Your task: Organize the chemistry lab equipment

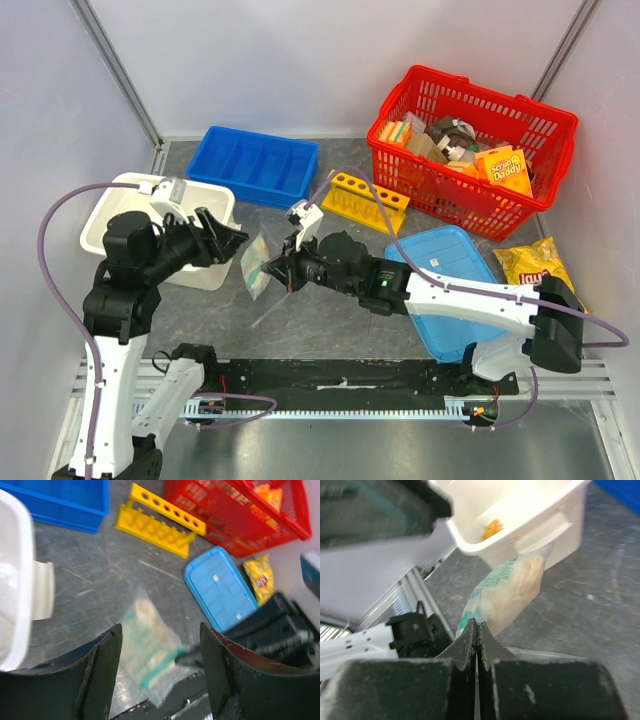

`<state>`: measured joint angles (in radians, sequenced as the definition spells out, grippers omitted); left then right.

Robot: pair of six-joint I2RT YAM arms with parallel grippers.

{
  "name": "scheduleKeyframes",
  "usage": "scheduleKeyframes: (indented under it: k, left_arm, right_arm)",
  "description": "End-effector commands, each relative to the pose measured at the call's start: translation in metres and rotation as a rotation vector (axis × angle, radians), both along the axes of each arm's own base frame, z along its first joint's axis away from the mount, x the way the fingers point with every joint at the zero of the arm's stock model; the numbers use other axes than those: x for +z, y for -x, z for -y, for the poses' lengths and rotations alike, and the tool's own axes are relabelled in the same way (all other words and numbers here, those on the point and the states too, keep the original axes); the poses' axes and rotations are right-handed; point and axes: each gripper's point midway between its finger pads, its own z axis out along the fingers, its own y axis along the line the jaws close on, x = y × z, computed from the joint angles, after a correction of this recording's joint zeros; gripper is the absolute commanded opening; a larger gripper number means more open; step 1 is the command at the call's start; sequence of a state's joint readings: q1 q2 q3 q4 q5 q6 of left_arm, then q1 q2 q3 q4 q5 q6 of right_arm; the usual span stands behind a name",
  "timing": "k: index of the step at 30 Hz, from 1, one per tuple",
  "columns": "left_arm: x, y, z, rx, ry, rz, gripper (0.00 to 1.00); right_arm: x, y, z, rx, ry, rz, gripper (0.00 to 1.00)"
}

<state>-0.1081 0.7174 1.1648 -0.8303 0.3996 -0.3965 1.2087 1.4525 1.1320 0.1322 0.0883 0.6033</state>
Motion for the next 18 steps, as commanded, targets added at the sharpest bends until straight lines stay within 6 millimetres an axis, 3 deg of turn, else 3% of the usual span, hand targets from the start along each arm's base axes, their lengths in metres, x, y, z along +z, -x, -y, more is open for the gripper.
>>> scheduleKeyframes:
  k: [1,7,13,18]
  left_arm:
    - [0.001,0.020,0.032,-0.230,0.076,0.019,0.68]
    - [-0.021,0.020,0.035,-0.266,0.060,-0.008,0.64]
    - [-0.039,0.016,0.051,-0.366,0.054,-0.057,0.66]
    - [-0.053,0.002,0.052,-0.319,-0.010,-0.076,0.68]
  right_arm:
    - [0.031,-0.039,0.030,-0.201,-0.029,0.030,0.00]
    - [0.059,-0.063,0.040,-0.309,-0.097,0.021,0.00]
    - [0.072,-0.066,0.023,-0.282,-0.127,0.013,0.00]
    - [0.083,-0.065,0.011,-0.260,-0.168,-0.012,0.00]
